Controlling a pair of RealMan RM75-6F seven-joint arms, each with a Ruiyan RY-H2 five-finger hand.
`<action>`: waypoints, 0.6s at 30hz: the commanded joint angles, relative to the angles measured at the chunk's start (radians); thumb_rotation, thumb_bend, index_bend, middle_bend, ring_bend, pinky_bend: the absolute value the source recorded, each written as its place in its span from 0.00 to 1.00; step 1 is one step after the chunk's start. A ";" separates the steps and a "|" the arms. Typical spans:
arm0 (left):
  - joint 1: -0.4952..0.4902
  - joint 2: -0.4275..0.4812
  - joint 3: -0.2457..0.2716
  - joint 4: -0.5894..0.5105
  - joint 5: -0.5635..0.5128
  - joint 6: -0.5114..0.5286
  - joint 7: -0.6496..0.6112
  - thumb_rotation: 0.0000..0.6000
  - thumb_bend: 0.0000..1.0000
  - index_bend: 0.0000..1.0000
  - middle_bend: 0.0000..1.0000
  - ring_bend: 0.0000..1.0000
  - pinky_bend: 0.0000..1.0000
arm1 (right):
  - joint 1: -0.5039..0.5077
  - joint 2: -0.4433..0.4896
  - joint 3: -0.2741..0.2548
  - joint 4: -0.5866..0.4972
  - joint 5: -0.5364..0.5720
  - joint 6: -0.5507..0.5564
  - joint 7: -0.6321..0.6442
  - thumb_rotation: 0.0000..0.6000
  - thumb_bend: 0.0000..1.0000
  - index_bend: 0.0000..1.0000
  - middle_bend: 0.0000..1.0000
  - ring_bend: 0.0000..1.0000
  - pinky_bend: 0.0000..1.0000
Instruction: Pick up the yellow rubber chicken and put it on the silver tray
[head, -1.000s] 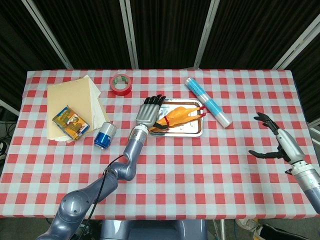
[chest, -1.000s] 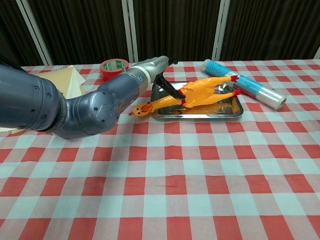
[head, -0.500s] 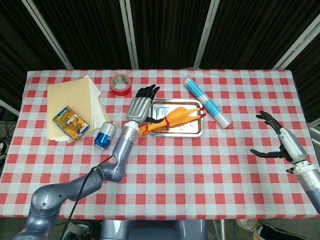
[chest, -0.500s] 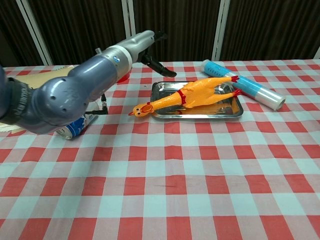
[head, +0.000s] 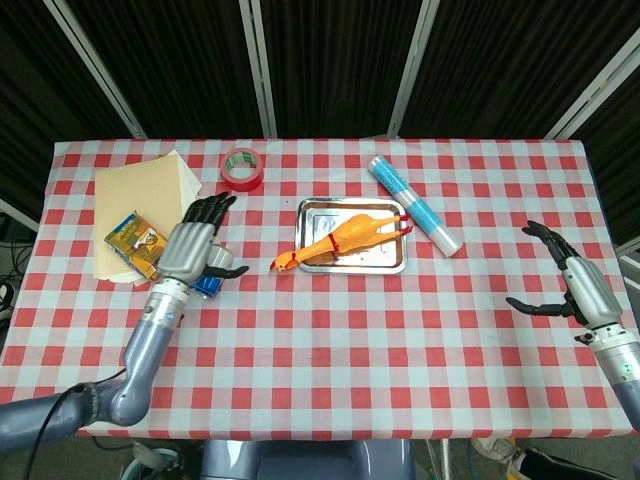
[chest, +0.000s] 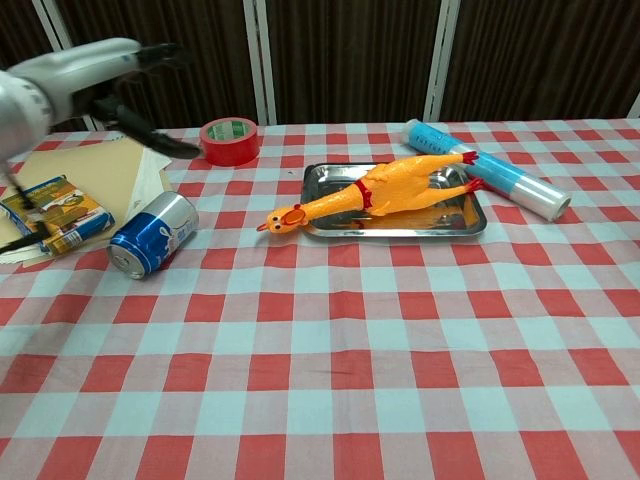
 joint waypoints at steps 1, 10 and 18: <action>0.100 0.099 0.081 -0.101 0.083 0.094 -0.010 1.00 0.08 0.05 0.02 0.00 0.04 | -0.030 -0.040 0.015 0.003 0.044 0.050 -0.176 0.87 0.17 0.00 0.13 0.09 0.14; 0.290 0.216 0.224 -0.191 0.316 0.294 -0.109 1.00 0.08 0.05 0.02 0.00 0.04 | -0.106 -0.151 0.017 0.010 0.066 0.217 -0.614 0.87 0.17 0.00 0.05 0.00 0.03; 0.415 0.260 0.339 -0.193 0.469 0.397 -0.172 1.00 0.08 0.05 0.02 0.00 0.04 | -0.179 -0.228 -0.014 0.017 0.049 0.315 -0.762 0.87 0.17 0.00 0.05 0.00 0.02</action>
